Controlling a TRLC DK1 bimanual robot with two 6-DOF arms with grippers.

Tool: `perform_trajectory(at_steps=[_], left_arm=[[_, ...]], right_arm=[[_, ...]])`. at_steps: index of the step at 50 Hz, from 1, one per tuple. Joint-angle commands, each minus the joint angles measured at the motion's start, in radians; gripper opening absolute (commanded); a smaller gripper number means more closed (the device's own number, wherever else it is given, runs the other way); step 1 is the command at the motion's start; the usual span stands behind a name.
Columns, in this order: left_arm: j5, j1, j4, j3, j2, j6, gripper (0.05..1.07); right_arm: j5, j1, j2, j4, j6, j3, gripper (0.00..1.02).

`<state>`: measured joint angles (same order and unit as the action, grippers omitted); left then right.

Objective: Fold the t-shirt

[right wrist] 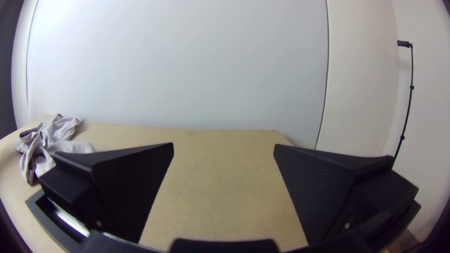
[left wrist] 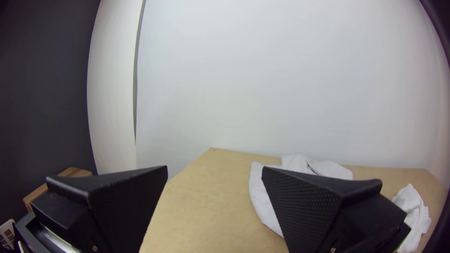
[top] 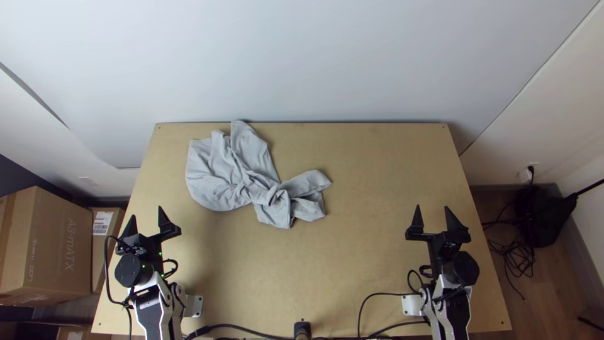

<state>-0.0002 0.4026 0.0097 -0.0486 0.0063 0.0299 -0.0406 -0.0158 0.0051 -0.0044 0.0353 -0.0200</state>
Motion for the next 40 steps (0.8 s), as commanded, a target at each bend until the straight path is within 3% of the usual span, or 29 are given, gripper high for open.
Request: perform_trajectory(at_steps=[1, 20, 25, 40], left_arm=[[0.012, -0.007, -0.019, 0.046, -0.006, 0.011, 1.02], [0.012, -0.027, -0.022, 0.046, -0.006, 0.033, 1.02], [0.008, 0.033, -0.017, 0.046, -0.008, 0.034, 1.02], [-0.001, 0.048, -0.001, -0.013, -0.008, -0.038, 1.02]], right_arm=[[-0.005, 0.005, -0.008, -0.005, 0.014, 0.012, 0.98], [0.002, 0.040, -0.010, -0.006, -0.006, 0.012, 0.98], [0.002, 0.031, -0.010, -0.009, -0.009, 0.012, 0.98], [-0.007, 0.020, -0.011, 0.092, -0.006, -0.034, 0.98]])
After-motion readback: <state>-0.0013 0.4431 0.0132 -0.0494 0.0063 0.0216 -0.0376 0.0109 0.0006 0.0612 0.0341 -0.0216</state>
